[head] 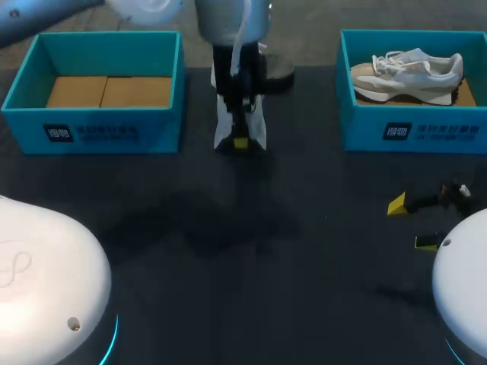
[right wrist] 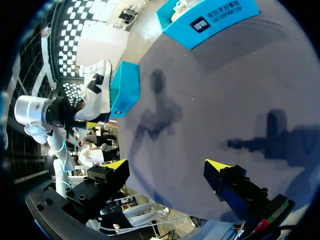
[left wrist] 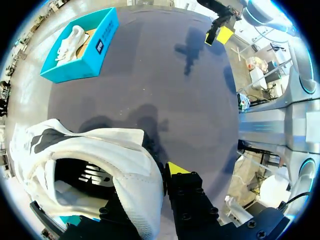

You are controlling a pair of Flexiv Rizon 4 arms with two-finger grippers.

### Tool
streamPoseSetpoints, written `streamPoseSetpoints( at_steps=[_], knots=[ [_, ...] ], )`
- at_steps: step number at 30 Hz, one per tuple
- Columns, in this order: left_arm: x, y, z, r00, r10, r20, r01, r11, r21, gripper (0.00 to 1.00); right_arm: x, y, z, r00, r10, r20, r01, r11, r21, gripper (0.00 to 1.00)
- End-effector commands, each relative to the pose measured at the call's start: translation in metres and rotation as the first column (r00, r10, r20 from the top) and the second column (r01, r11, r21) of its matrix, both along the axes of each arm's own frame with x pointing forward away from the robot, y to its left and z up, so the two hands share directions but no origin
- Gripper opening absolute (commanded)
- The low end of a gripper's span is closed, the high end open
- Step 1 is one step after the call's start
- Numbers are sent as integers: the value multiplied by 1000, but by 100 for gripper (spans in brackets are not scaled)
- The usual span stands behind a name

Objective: Take the shoe out of the shoebox, open the shoe tongue, remove and reinsert the insole, then place the shoe into the shoebox

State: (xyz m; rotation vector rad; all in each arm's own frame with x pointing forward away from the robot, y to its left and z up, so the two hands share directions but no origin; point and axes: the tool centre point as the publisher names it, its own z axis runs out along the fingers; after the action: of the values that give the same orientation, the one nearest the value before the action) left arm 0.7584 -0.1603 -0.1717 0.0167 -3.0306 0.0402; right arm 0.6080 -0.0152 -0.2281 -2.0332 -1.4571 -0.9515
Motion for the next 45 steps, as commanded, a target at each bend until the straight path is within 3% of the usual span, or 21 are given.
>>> streamPoseSetpoints(
  at_steps=[1,14,17,25,33,40,42,45],
  knots=[
    [2,-2,7,1000,-1,-2,1,1000,9,0,-10,-1,4,1000,-10,6,10,1000,-5,100],
    [2,-2,7,1000,-1,-2,1,1000,9,0,-10,-1,4,1000,-10,6,10,1000,-5,100],
    [12,11,9,1000,27,5,-27,1000,-4,0,-10,-1,4,1000,-10,6,10,1000,-5,100],
    [45,58,25,997,56,53,-56,998,-2,0,-10,-1,4,1000,-10,6,10,1000,-5,100],
    [59,95,20,998,67,17,-67,997,-33,0,-10,-1,4,1000,-10,6,10,1000,-5,100],
    [96,152,24,997,59,53,-58,998,-17,0,-10,-1,4,1000,-10,6,10,1000,-5,100],
    [99,158,25,998,55,44,-54,998,-18,0,-10,-1,4,1000,-10,6,10,1000,-5,100],
    [118,189,29,996,74,57,-74,997,-7,0,-10,-1,4,1000,-10,6,10,1000,-5,100]
  ],
)
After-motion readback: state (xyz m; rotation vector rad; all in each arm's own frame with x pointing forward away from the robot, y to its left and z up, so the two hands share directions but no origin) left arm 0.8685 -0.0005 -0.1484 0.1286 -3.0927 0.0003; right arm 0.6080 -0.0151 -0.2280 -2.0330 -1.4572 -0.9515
